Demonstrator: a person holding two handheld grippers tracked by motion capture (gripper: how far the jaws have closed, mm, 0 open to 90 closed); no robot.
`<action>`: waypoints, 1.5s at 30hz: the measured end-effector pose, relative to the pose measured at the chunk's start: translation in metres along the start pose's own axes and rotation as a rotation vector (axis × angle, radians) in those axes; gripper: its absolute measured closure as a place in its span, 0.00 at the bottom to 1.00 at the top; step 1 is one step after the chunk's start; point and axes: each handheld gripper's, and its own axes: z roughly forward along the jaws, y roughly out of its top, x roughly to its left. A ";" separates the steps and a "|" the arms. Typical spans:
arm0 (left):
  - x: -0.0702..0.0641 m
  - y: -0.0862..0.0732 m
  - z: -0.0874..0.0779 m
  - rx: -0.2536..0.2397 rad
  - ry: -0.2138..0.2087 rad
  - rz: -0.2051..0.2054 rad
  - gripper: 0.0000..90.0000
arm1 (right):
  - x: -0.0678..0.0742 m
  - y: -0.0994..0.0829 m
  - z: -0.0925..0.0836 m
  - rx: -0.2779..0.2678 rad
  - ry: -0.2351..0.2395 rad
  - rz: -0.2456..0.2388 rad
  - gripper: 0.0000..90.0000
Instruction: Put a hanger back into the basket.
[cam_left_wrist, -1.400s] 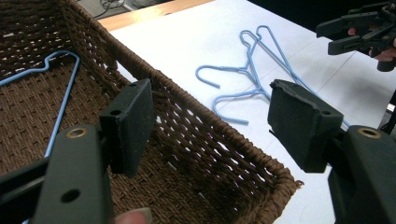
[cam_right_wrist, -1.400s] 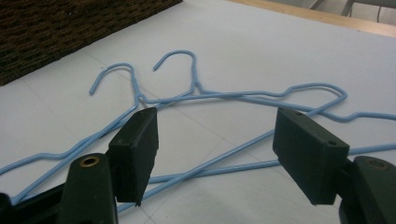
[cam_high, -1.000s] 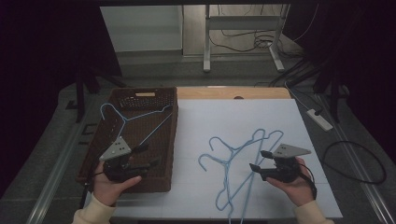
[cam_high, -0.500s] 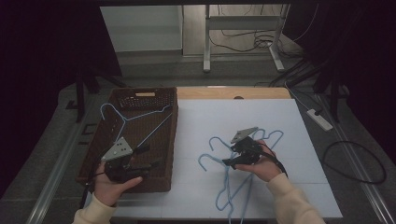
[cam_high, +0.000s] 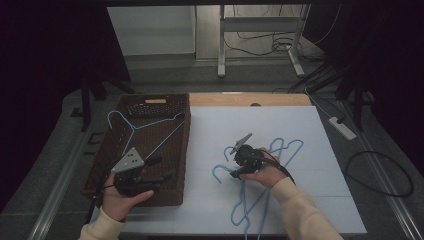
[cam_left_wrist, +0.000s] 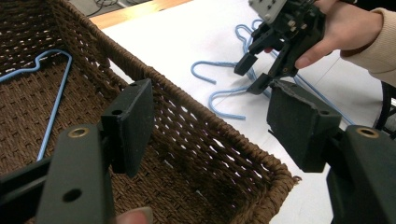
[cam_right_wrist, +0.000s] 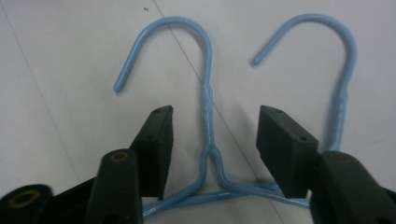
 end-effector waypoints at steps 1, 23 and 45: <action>0.000 0.000 0.000 0.001 0.000 0.001 0.36 | 0.000 0.001 0.001 0.010 0.000 -0.004 0.56; -0.002 0.001 -0.002 -0.008 -0.016 -0.001 0.37 | 0.003 0.010 -0.003 0.045 -0.058 0.000 0.96; -0.024 0.011 0.012 0.035 -0.070 0.033 0.36 | -0.001 -0.017 -0.054 -0.230 -0.093 0.114 0.96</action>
